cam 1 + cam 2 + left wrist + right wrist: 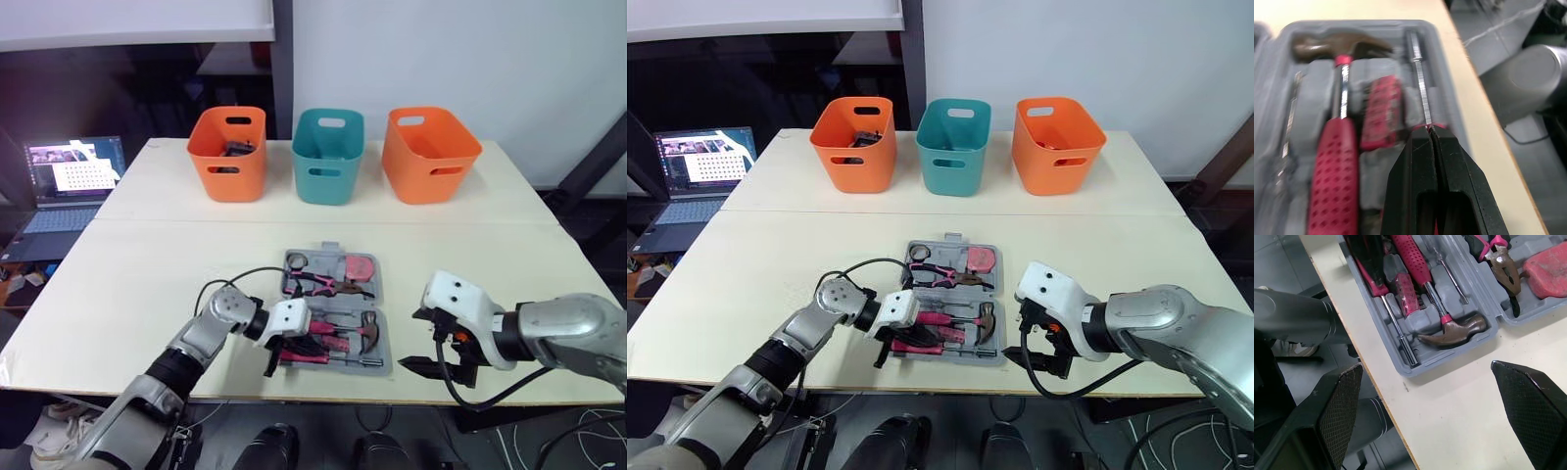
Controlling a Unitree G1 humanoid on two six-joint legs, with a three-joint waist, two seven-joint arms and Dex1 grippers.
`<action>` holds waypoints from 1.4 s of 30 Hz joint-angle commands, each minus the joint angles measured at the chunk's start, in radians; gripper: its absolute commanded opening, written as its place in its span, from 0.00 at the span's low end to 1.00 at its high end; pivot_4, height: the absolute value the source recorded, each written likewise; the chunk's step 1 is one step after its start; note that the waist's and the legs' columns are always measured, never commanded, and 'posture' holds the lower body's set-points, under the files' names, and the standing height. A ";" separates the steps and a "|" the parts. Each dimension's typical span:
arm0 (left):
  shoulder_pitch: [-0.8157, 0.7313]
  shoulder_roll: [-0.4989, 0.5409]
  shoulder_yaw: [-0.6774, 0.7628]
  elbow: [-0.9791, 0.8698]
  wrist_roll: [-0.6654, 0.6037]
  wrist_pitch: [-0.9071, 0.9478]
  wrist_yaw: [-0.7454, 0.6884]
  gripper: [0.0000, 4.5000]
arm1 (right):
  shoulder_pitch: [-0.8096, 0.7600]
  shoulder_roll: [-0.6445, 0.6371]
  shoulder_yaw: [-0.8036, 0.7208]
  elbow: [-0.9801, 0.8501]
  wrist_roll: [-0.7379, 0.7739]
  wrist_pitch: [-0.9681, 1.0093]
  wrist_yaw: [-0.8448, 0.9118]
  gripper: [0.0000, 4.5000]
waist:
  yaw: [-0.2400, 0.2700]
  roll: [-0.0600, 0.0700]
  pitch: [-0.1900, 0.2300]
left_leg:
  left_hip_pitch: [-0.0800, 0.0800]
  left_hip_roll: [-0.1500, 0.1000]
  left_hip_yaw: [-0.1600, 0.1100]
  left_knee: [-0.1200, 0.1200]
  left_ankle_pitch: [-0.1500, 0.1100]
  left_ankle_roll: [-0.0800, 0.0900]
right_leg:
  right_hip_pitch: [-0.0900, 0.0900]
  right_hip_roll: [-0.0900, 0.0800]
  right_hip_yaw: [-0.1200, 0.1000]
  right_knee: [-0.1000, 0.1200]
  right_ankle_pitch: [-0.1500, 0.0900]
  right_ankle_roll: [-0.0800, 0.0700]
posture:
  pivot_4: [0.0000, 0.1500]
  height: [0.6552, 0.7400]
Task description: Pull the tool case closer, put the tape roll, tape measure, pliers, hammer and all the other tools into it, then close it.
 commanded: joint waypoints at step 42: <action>-0.023 0.180 0.330 -0.079 -0.139 0.190 0.019 0.01 | 0.318 0.071 -0.080 0.103 -0.317 -0.473 0.066 1.00 | -0.004 0.000 0.001 | 0.000 0.000 -0.001 -0.001 0.000 0.000 | -0.001 0.004 0.000 0.000 0.000 0.000 | 1.00 1.00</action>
